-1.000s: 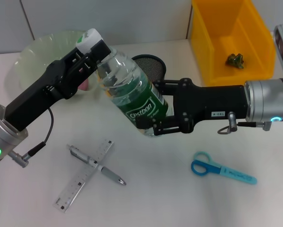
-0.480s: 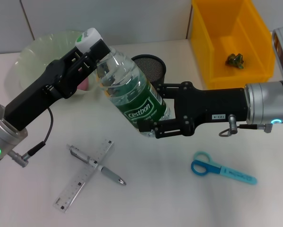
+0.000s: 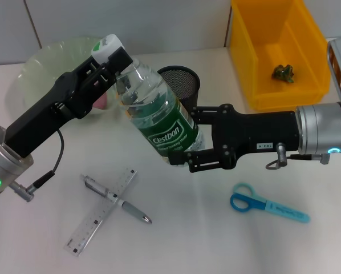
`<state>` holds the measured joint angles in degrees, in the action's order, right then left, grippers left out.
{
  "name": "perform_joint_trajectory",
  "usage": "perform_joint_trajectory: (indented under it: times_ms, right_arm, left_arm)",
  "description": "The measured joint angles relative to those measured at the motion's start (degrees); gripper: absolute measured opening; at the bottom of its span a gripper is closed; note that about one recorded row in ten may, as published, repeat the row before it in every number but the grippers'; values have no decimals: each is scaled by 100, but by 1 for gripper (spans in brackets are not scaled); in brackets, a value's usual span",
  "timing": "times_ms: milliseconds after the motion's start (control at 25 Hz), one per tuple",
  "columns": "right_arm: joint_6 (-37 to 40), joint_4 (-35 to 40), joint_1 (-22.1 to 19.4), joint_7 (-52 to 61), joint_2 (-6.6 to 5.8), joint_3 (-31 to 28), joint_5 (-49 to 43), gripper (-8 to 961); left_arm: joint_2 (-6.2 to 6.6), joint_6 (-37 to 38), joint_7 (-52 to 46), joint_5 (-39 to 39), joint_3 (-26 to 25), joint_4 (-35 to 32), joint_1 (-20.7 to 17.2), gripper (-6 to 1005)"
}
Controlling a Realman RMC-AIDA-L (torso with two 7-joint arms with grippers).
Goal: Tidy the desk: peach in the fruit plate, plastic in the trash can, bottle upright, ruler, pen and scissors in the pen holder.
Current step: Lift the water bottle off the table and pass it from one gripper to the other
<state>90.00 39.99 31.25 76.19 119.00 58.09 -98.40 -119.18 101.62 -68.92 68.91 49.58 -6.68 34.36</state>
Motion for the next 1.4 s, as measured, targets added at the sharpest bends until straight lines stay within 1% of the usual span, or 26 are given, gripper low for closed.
perform_joint_trajectory:
  times_ms: [480,1160,1400]
  right_arm:
    - [-16,-102,-29,6,-6,-7,-106,767]
    - [-78,-137,-198,10,-17,-5,-198,767]
    - [-79,-136,-312,10,-21,-12,-198,666]
  left_arm:
    - [1,3,-8,-36,1,-1,0,453]
    - [0,40,-7,-79,-5,-2,0,459]
    - [0,40,14,-131,-10,-2,-5,461]
